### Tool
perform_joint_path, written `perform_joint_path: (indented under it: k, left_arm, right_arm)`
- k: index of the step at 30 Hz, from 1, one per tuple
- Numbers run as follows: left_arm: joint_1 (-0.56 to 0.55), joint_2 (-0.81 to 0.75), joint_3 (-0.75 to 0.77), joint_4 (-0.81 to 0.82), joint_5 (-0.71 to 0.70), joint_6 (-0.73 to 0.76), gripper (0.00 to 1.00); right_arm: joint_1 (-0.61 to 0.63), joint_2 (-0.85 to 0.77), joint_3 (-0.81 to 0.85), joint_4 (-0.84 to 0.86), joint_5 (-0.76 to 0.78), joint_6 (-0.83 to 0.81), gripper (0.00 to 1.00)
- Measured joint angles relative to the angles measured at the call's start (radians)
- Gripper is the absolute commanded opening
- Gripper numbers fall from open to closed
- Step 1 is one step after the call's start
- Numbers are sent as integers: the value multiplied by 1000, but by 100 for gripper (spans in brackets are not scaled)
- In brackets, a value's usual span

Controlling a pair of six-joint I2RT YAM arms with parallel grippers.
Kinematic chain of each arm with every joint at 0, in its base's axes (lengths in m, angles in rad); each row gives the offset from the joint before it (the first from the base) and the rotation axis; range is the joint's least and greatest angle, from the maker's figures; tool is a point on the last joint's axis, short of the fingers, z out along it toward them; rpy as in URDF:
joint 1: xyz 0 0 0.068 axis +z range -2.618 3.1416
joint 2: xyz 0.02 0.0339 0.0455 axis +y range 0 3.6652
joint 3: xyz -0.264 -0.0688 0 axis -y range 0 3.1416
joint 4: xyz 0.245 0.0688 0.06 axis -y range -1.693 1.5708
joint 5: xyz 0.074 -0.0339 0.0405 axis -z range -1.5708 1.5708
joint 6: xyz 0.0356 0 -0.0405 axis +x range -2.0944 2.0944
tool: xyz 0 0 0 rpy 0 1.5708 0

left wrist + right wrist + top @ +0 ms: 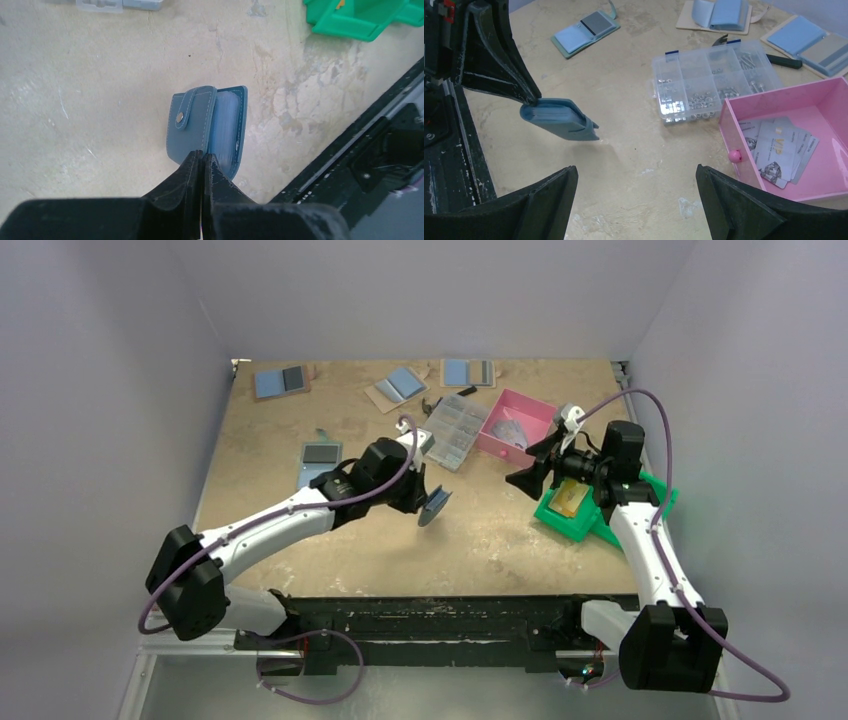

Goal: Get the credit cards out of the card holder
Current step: Place the card holder at the center of the board.

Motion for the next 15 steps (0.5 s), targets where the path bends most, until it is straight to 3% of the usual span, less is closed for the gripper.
perform_joint_path:
  k: [6,12,15]
  left_arm:
    - [-121,57,39,13,-133,145,0]
    - [-200,91,0,57,-179,232,0]
    - [-217,95,-55,111,-188,233,12]
  right_arm:
    - [-11,-4,-10,0,0,-14,99]
    - [-19,-2,-18,1,-1,-28,99]
    - [-21,7,-19,1,-1,-35,99]
